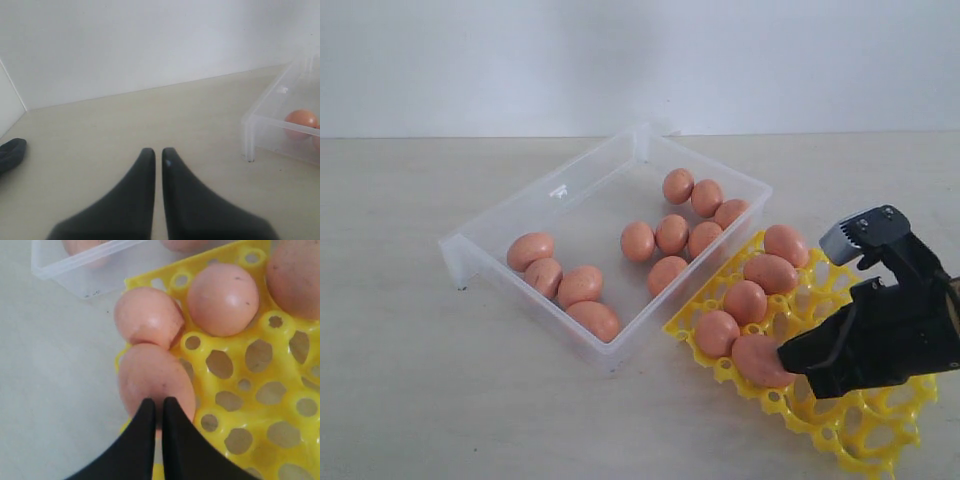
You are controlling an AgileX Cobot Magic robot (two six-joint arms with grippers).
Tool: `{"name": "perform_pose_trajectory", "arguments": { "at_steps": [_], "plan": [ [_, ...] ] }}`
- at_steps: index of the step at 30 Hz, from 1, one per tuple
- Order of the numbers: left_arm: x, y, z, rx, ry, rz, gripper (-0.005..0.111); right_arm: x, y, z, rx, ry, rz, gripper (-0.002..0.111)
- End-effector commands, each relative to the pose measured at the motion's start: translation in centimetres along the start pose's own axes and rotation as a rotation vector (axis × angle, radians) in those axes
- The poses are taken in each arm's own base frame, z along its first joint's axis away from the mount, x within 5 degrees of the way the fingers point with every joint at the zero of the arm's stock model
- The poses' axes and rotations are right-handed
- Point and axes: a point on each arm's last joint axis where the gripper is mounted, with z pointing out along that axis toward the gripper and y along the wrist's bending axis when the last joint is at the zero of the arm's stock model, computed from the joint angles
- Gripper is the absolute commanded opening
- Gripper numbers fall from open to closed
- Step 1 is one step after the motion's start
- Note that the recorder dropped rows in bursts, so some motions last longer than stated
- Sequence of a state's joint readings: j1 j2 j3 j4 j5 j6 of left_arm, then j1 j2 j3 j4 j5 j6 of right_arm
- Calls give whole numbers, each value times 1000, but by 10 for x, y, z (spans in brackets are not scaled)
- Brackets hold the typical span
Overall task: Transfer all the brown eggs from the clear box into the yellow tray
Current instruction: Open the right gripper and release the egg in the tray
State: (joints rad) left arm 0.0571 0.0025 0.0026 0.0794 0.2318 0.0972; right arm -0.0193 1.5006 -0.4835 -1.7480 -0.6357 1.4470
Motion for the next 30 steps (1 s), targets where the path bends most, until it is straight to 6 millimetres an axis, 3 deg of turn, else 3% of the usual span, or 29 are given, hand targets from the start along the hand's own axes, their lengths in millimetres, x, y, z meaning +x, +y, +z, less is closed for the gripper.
{"name": "perform_pose_trajectory", "arguments": {
  "at_steps": [1, 6, 17, 24, 30],
  "plan": [
    [-2, 0, 0, 7, -13, -7, 4, 4, 0, 1, 10, 11, 17, 0],
    [-2, 0, 0, 7, -13, -7, 4, 15, -4, 2, 74, 45, 34, 0],
    [-2, 0, 0, 7, -13, -7, 4, 8, 0, 1, 23, 20, 23, 0],
    [-2, 0, 0, 7, -13, -7, 4, 9, -11, 0, 147, 37, 33, 0],
    [-2, 0, 0, 7, -13, -7, 4, 9, -8, 1, 105, 32, 33, 0]
  ]
}}
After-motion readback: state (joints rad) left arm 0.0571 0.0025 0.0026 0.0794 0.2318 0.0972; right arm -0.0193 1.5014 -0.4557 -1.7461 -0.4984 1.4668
